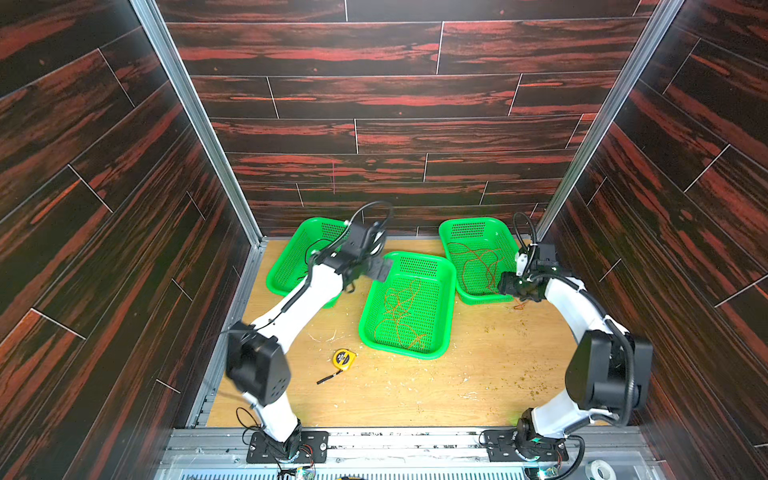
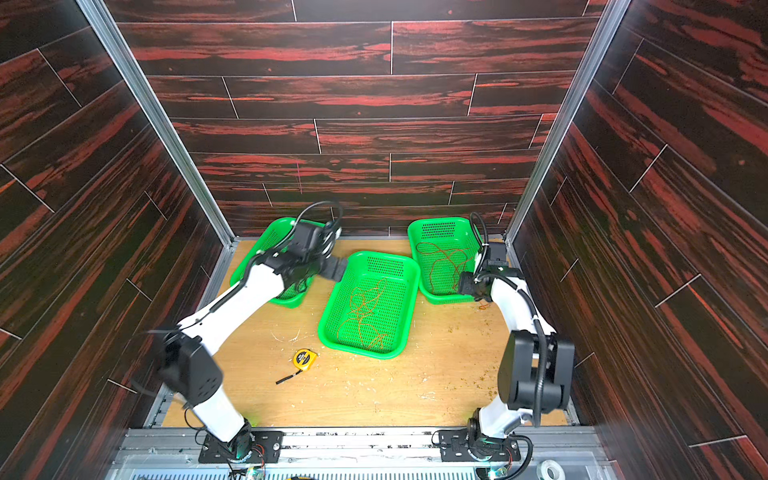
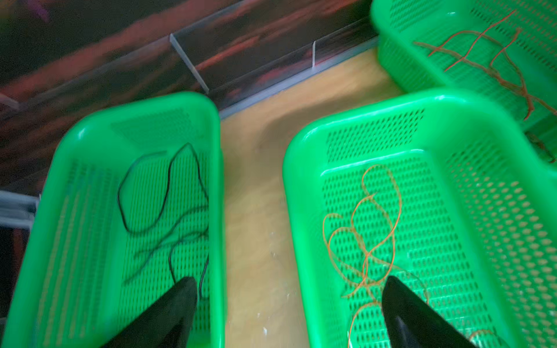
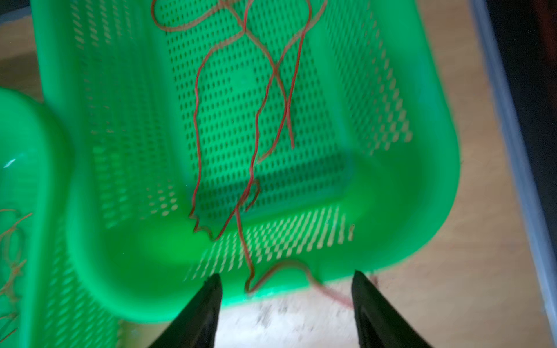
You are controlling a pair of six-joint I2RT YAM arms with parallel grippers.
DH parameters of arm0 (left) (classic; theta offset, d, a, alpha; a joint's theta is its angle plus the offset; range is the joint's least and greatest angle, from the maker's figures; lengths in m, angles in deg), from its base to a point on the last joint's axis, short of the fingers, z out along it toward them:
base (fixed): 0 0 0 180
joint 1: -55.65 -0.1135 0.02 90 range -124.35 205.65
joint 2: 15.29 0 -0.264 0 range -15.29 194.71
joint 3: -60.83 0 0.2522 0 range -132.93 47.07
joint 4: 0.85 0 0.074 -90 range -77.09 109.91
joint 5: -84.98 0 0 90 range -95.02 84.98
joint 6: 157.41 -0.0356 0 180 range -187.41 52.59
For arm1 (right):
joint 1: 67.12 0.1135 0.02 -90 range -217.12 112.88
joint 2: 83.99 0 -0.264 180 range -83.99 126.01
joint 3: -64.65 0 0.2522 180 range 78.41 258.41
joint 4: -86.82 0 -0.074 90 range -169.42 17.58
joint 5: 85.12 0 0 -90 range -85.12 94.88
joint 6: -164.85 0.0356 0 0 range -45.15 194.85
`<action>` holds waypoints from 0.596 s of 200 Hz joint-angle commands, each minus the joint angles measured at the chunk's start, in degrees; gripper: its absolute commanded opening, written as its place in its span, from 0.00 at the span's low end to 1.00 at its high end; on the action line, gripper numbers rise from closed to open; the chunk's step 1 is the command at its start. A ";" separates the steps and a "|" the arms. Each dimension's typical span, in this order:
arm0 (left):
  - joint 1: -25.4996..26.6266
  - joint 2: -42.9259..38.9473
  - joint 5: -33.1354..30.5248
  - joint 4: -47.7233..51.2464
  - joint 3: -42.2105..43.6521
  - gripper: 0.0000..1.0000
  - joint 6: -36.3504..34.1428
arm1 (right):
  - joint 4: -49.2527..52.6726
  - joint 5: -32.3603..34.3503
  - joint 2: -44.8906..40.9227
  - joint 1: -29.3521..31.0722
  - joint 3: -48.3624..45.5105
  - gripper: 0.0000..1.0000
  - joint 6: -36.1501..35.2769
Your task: Untangle the cables
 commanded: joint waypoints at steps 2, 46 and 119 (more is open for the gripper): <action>-1.44 -1.85 2.33 -2.62 6.23 0.96 3.95 | -0.16 0.39 3.52 0.04 3.21 0.61 -4.07; -3.88 -1.32 6.30 -4.13 11.49 0.95 7.97 | 1.56 -2.97 5.50 0.14 4.65 0.31 -4.49; -4.98 1.76 6.90 -3.42 14.67 0.93 8.68 | 5.18 -0.23 1.75 0.21 4.32 0.54 -1.71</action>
